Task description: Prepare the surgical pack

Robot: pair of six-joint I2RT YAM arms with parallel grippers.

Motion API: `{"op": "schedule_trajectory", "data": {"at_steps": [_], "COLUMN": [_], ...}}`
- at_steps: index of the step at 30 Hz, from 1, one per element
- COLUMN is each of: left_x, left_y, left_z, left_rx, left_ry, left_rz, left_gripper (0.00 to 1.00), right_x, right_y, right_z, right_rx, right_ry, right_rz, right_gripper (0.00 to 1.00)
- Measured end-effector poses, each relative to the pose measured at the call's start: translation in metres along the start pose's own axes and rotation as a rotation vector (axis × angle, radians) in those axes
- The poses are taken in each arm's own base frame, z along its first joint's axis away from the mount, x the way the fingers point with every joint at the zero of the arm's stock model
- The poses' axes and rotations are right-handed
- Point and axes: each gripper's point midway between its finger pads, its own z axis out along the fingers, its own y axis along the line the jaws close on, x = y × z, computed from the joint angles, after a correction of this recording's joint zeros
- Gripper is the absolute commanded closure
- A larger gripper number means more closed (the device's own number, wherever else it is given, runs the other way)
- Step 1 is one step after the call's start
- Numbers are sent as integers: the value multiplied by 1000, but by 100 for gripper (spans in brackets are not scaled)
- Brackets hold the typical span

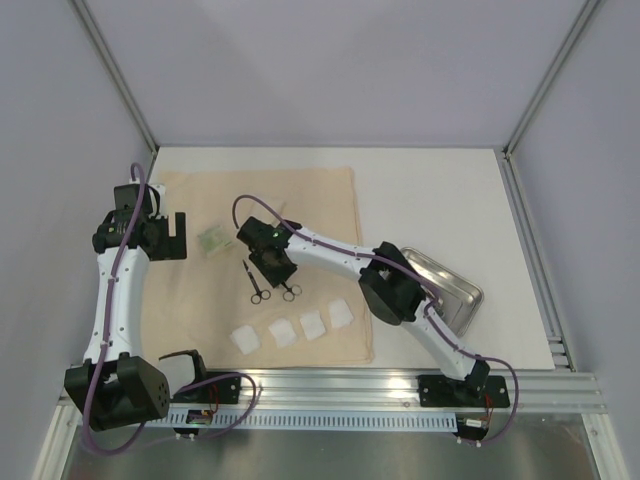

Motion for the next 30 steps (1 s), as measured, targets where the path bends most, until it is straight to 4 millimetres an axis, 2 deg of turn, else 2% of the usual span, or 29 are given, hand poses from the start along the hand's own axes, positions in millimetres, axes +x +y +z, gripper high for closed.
{"op": "schedule_trajectory", "data": {"at_steps": [6, 16, 21, 26, 30], "left_x": [0, 0, 0, 0, 0], "left_y": [0, -1, -1, -1, -1], "left_z": [0, 0, 0, 0, 0], "left_rx": [1, 9, 8, 9, 9], "left_ry": [1, 1, 1, 1, 1], "left_rz": [1, 2, 2, 2, 2], "left_gripper": [0, 0, 0, 0, 0], "right_x": [-3, -3, 2, -10, -12], "right_y": [0, -1, -4, -4, -3], "right_z": [2, -2, -12, -27, -25], "right_rx": [3, -7, -13, -23, -31], "right_ry": [0, -45, -75, -132, -149], "right_rz": [-4, -6, -15, -17, -17], "right_gripper": [99, 99, 99, 100, 99]}}
